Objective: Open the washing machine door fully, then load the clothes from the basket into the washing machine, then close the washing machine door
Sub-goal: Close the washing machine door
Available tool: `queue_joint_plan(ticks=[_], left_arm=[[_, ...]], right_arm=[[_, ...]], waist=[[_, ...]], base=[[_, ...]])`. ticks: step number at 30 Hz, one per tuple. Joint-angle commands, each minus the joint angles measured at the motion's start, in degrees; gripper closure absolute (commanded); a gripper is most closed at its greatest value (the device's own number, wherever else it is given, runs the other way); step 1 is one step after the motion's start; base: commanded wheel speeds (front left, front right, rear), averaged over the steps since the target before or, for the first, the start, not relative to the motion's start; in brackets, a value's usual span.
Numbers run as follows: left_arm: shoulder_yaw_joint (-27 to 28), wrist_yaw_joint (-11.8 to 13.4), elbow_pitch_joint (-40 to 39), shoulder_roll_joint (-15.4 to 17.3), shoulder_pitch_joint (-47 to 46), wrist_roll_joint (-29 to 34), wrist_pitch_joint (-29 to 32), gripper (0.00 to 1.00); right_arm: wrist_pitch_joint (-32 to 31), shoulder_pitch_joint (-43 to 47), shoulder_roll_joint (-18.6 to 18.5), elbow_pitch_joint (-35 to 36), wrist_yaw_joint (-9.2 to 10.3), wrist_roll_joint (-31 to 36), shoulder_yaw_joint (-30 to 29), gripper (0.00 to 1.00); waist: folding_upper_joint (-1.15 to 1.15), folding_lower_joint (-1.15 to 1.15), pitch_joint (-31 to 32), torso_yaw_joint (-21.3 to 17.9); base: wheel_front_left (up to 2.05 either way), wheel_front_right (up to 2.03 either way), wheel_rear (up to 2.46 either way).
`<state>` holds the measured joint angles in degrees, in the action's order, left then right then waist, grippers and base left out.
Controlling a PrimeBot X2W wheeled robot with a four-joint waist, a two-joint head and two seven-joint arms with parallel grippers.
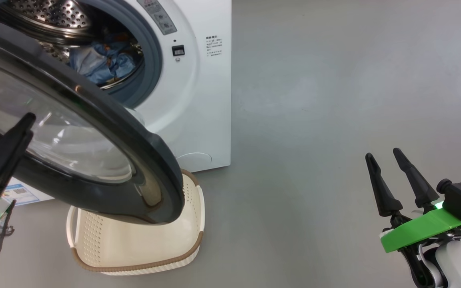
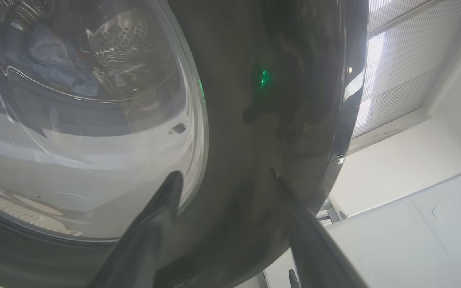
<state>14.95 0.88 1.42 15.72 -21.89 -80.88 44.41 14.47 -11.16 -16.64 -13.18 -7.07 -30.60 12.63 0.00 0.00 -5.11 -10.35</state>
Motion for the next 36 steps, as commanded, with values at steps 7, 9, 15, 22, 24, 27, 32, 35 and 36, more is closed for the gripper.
queue_joint_plan(ticks=[7,9,15,22,24,27,32,35,36], left_arm=[[3.41,-4.51,-2.46,4.04,2.2,6.8,-6.27,0.0],[4.18,-5.47,-3.25,4.42,3.37,10.05,-9.67,0.0],[3.76,-7.67,-6.01,4.76,8.09,18.73,-18.47,0.0],[0.3,-8.31,-7.64,6.52,12.25,30.05,-30.98,0.0],[-0.96,-8.34,-7.22,6.03,13.24,31.94,-34.83,0.0],[-3.55,-8.35,-6.5,6.13,15.51,36.11,-39.68,0.0],[-6.79,-8.36,-3.95,4.89,18.53,42.01,-47.08,0.0],[-8.9,-8.36,-1.49,4.77,19.4,45.28,-50.61,0.0],[-9.46,-8.36,-0.73,4.77,19.46,46.19,-51.84,0.0]], right_arm=[[0.52,0.63,-1.32,1.58,-0.42,0.65,0.38,0.0],[0.52,0.46,-1.33,1.67,-0.42,0.63,0.66,0.0],[0.52,0.43,-1.38,1.89,-0.42,0.51,0.27,0.0],[0.52,0.16,-1.25,2.21,-0.42,0.66,0.29,0.0],[0.52,0.08,-1.15,2.33,-0.42,0.75,0.35,0.0],[0.52,0.1,-1.12,2.41,-0.42,0.83,0.35,0.0],[0.52,-0.12,-1.0,2.66,-0.42,0.98,0.36,0.0],[0.52,-0.35,-1.02,2.87,-0.42,1.09,0.47,0.0],[0.52,-0.42,-1.09,2.92,-0.42,1.11,0.48,0.0]], waist=[[0.0,0.0,0.47,0.68],[0.0,0.0,0.39,0.48],[0.0,0.0,0.19,0.61],[0.0,0.0,-0.01,1.19],[0.0,0.0,-0.01,1.28],[0.0,0.0,-0.01,1.4],[0.0,0.0,-0.59,1.45],[0.0,0.0,-0.74,1.48],[0.0,0.0,-0.75,1.5]], base=[[0.0,0.0,0.0],[0.0,0.0,0.0],[0.0,0.0,0.0],[0.0,0.0,0.0],[0.0,0.0,0.0],[0.0,0.0,0.0],[0.0,0.0,0.0],[0.0,0.0,0.0],[0.0,0.0,0.0]])
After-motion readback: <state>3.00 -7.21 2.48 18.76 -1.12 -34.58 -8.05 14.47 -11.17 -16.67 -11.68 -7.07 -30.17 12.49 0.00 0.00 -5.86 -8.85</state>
